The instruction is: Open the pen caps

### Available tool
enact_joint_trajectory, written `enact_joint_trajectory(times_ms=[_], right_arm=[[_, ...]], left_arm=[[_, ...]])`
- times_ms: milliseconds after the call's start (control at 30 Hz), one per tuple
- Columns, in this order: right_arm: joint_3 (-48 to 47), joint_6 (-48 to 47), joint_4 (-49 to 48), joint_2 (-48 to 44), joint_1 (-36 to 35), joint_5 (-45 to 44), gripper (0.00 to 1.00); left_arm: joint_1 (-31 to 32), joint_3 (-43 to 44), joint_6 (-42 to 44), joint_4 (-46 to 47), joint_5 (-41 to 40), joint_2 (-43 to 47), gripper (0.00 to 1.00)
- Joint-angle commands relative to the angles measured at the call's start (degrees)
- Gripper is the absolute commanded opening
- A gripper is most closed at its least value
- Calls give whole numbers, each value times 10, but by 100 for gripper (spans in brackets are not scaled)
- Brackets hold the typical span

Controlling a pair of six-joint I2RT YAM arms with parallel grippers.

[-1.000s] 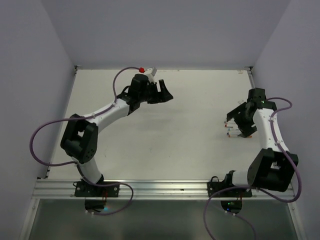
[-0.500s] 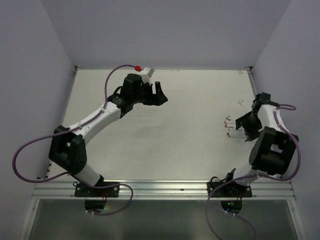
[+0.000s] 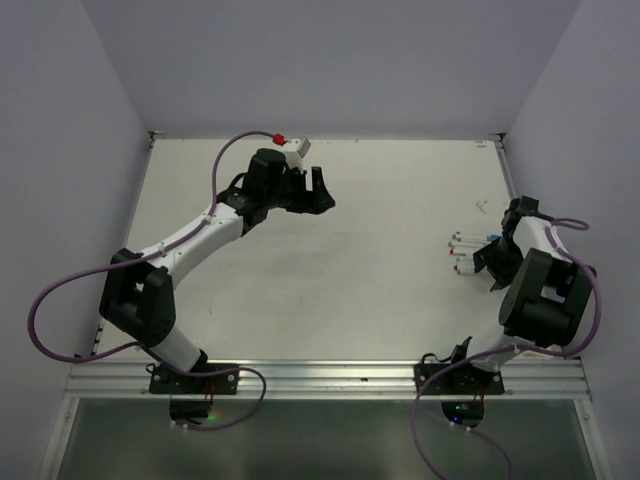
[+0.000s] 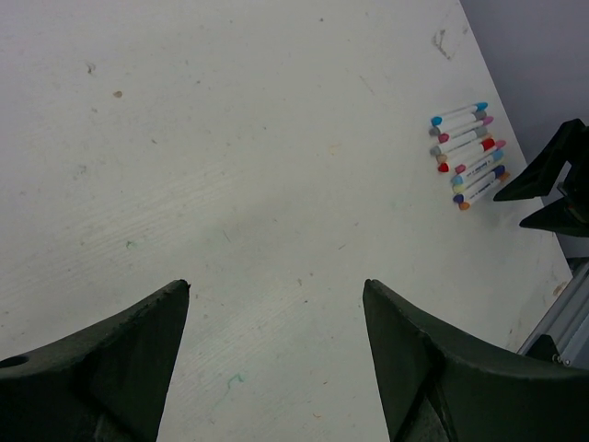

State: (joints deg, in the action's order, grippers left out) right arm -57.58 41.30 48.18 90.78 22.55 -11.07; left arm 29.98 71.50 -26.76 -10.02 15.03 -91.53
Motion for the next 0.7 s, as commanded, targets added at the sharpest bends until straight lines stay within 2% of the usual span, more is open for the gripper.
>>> enact_joint_trajectory(times_ms=[0,100,667], right_arm=[[0,-3,-33,11,3,-17,62],[-5,-6,-41,19,5,-16,57],[-4,5,-61,48,7,-11,58]], left_arm=[[-4,14,15,-4,14,-3,80],[-4,12,15,-5,14,-1,80],[-3,-2,21,-3,20,-2,80]])
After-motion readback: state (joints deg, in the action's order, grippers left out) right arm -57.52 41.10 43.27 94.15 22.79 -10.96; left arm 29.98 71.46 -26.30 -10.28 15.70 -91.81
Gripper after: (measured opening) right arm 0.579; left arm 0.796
